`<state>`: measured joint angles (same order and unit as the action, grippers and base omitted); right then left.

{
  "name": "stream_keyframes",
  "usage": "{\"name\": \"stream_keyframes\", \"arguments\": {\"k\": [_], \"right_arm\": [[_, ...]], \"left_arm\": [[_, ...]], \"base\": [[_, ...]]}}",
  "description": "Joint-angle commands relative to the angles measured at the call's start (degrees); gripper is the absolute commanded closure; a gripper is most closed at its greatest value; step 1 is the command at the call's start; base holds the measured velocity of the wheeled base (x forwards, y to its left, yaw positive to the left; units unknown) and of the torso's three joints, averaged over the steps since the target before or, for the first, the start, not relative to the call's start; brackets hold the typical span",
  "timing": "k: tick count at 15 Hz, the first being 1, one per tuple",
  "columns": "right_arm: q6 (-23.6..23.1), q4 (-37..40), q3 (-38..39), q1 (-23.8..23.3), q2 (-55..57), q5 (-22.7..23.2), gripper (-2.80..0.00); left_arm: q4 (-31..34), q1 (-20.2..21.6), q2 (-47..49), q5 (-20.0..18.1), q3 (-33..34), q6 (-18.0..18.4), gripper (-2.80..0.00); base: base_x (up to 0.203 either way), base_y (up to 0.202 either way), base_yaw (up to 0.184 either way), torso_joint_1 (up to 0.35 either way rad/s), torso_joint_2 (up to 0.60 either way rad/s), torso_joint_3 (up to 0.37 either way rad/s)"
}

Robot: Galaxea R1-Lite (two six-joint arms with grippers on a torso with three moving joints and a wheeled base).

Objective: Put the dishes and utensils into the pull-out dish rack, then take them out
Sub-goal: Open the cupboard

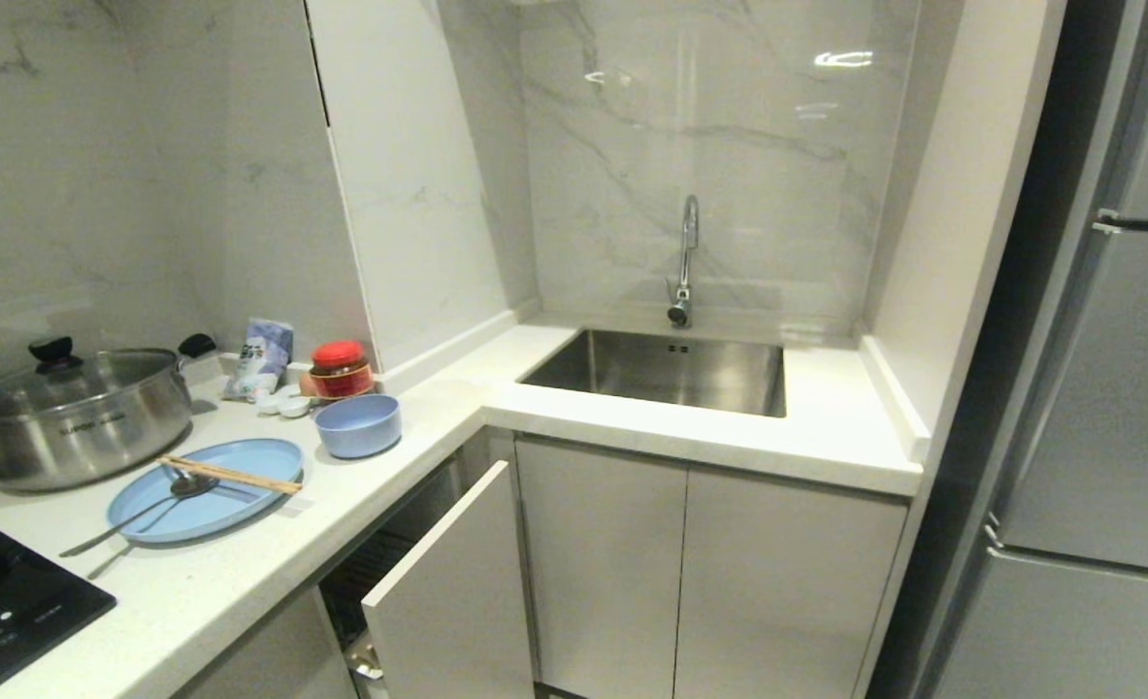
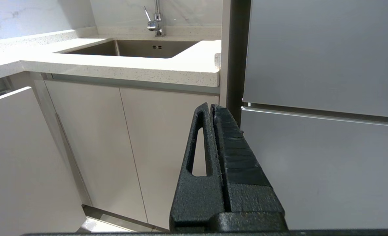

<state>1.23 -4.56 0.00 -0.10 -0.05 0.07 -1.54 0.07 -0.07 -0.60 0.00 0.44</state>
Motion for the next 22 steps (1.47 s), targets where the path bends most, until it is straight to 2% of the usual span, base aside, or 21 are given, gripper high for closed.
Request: {"name": "stream_keyframes", "arguments": {"k": [1,15,22], "right_arm": [[0.0,-0.1,1.5,0.0,0.0,0.0,0.00],[0.0,-0.1,1.5,0.0,0.0,0.0,0.00],[0.0,-0.1,1.5,0.0,0.0,0.0,0.00]], "left_arm": [[0.0,0.0,0.1,0.0,0.7,0.0,0.00],[0.0,0.0,0.1,0.0,0.7,0.0,0.00],[0.0,0.0,0.1,0.0,0.7,0.0,0.00]], "base": [[0.000,0.000,0.000,0.000,0.00,0.000],[0.000,0.000,0.000,0.000,0.00,0.000],[0.000,0.000,0.000,-0.190,0.42,0.222]]}}
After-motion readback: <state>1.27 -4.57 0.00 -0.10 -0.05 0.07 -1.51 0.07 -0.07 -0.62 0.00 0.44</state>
